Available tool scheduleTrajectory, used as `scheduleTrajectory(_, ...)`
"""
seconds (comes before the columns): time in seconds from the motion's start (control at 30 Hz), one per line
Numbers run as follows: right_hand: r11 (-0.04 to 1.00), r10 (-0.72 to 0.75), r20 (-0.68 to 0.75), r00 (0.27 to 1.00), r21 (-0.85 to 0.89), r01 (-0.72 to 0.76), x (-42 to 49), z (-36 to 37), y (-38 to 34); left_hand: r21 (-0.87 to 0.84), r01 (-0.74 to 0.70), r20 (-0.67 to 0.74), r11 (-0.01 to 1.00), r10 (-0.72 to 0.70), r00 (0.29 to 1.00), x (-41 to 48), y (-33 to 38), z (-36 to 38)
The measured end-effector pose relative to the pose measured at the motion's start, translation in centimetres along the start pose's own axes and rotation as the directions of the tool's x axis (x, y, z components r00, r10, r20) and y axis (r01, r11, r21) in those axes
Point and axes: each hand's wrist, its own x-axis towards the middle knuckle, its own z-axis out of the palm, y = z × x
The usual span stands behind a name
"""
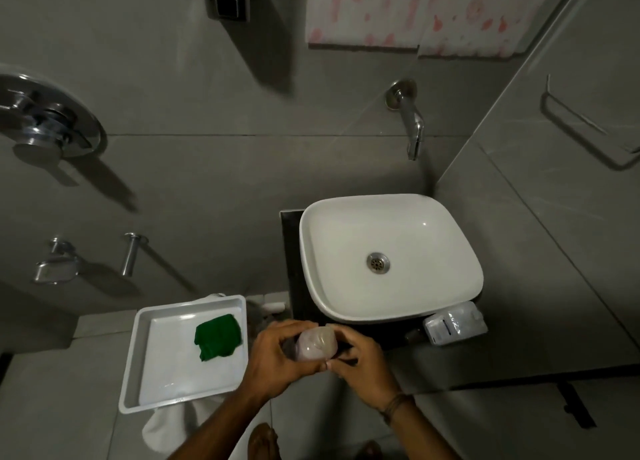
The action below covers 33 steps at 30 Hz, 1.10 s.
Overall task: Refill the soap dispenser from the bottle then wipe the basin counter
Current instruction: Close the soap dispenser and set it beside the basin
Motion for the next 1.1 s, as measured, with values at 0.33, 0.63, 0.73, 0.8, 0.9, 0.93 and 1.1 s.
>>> scheduleTrajectory(0.33, 0.993, 0.105, -0.103, 0.989, 0.066, -0.098, 4.0, 2.9, 6.5, -0.118, 0.22, -0.021, 0.968, -0.224, 0.974, 1.3, -7.9, 3.7)
scheduleTrajectory(0.63, 0.984, 0.155, -0.16, 0.975, 0.113, -0.138, 4.4, 3.0, 7.3, -0.096, 0.201, -0.016, 0.975, -0.203, 0.979, 2.4, -8.0, 4.6)
scheduleTrajectory(0.73, 0.978, 0.178, -0.153, 0.972, 0.139, -0.158, 4.2, 3.1, 7.5, -0.058, 0.198, -0.018, 0.979, -0.199, 0.98, 2.3, -8.0, 4.7)
scheduleTrajectory(0.8, 0.972, 0.193, -0.148, 0.97, 0.165, -0.168, 4.1, 3.3, 7.6, -0.015, 0.204, -0.032, 0.979, -0.205, 0.978, 2.2, -7.9, 4.8)
scheduleTrajectory(0.9, 0.958, 0.237, -0.134, 0.962, 0.199, -0.208, 3.6, 2.7, 8.3, 0.112, 0.158, -0.098, 0.981, -0.148, 0.984, 1.2, -7.2, 4.9)
scheduleTrajectory(0.93, 0.956, 0.25, -0.133, 0.959, 0.19, -0.223, 3.2, 2.4, 8.7, 0.142, 0.181, -0.163, 0.973, -0.158, 0.974, 0.0, -7.3, 4.8)
scheduleTrajectory(1.1, 0.952, 0.305, -0.205, 0.93, 0.093, -0.292, -0.7, -2.3, 12.8, 0.117, 0.349, -0.355, 0.93, -0.289, 0.889, -8.3, -5.4, 8.8)
